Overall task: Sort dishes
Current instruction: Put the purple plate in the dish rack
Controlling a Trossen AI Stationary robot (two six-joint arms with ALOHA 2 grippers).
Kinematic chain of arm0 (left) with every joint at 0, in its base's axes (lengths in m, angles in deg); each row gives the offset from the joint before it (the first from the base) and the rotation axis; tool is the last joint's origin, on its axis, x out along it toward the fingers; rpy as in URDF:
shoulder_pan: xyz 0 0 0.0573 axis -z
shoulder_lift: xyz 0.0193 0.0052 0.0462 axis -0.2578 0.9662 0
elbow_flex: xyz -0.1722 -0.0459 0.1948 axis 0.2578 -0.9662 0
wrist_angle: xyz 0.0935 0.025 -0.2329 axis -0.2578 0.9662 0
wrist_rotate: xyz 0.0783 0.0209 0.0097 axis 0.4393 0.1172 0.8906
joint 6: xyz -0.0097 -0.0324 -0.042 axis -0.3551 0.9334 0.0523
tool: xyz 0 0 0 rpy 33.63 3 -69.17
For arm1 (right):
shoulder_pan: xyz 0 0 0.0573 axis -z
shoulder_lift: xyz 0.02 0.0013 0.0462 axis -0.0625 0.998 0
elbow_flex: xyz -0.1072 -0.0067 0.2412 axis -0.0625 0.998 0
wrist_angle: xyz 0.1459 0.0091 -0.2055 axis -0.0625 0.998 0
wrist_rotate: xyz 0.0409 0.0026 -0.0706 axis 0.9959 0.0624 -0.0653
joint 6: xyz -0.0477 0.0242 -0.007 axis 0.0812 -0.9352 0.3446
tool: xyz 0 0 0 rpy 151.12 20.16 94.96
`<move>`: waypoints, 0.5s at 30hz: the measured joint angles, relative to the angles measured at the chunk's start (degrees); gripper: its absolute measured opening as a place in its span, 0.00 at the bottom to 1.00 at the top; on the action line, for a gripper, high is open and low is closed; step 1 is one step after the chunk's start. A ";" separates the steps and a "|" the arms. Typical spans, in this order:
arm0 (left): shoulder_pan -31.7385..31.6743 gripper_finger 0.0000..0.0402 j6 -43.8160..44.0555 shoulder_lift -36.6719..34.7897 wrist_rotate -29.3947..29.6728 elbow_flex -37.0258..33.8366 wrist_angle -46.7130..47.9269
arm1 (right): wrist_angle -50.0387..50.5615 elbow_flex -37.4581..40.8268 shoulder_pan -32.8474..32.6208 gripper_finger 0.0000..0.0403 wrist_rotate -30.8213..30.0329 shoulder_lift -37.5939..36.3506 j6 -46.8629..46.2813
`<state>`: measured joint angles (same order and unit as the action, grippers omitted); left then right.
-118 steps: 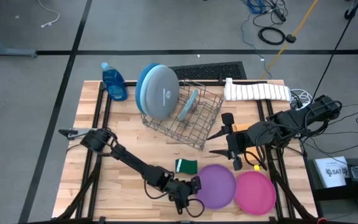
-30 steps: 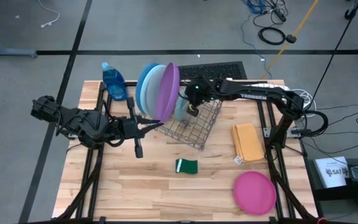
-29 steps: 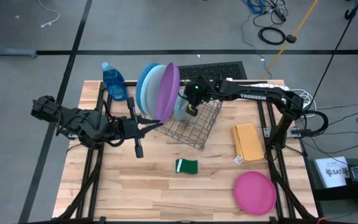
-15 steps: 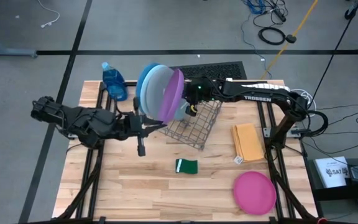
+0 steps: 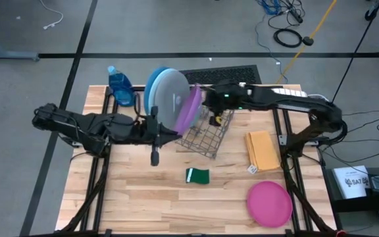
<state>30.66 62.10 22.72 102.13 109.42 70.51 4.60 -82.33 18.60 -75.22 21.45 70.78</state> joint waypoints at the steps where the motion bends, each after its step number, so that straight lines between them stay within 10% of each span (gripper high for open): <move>1: -0.38 0.00 0.71 0.01 -0.80 -0.76 -0.62 | 1.41 0.00 -0.52 0.00 -0.76 -2.09 0.00; 15: -16.98 0.00 16.12 1.51 -24.87 -18.71 -26.34 | 9.21 0.00 -8.58 0.00 -9.98 -22.59 -4.20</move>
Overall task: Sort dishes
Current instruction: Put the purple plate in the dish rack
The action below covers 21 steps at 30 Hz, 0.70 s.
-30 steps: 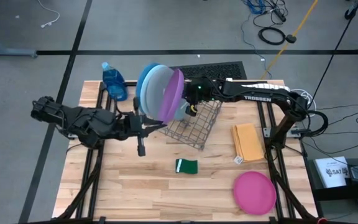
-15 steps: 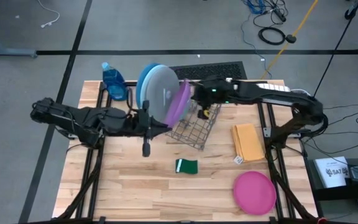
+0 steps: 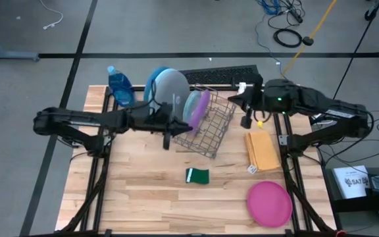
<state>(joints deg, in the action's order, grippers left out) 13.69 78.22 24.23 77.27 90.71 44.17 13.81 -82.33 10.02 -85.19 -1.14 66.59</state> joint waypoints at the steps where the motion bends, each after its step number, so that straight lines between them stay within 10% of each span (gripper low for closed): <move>1: -1.34 0.00 1.34 0.72 -1.48 -0.85 -1.50 | -0.01 0.00 -0.51 0.00 0.00 -0.59 0.00; 21: -16.37 0.00 13.47 15.50 -18.67 -2.97 -13.60 | 1.11 0.00 -8.18 0.00 0.02 2.07 0.42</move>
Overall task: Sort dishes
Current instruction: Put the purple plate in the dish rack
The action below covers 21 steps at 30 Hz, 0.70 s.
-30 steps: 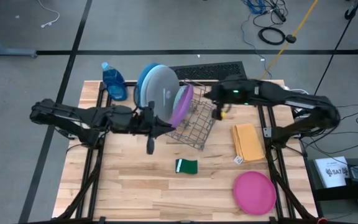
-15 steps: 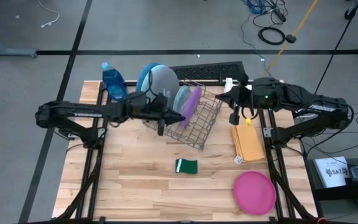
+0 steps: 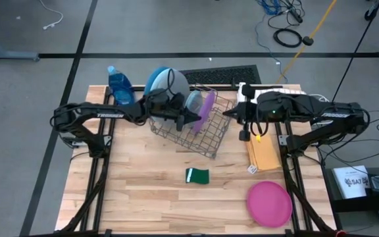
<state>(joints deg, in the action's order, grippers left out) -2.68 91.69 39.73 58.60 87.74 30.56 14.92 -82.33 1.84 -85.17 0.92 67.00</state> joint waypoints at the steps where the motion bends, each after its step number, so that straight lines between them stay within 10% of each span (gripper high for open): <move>1: -0.47 0.00 0.06 0.42 -0.27 0.00 -0.18 | -0.09 0.00 -0.25 0.00 0.00 0.11 0.00; 21: -5.42 0.00 3.03 6.12 -6.52 0.11 -5.09 | 0.29 0.00 -4.35 0.00 -0.02 1.41 -0.63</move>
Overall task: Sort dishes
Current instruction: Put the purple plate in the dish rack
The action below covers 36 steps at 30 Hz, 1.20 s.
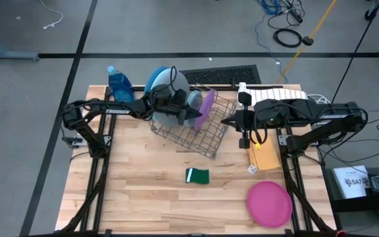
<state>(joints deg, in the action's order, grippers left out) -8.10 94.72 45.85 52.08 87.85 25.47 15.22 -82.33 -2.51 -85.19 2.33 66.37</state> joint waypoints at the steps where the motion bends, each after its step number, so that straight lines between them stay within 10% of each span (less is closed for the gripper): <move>1: -0.12 0.00 0.00 0.00 -0.04 0.00 0.14 | 0.02 0.00 -0.16 0.00 0.00 0.00 -0.01; 36: -0.47 0.06 -0.02 0.00 0.22 0.00 4.13 | -4.49 0.00 5.53 0.03 -7.84 11.13 -0.61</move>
<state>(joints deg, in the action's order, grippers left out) -8.57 94.70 45.85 52.30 87.85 29.60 10.72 -82.33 3.01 -93.03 13.46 65.76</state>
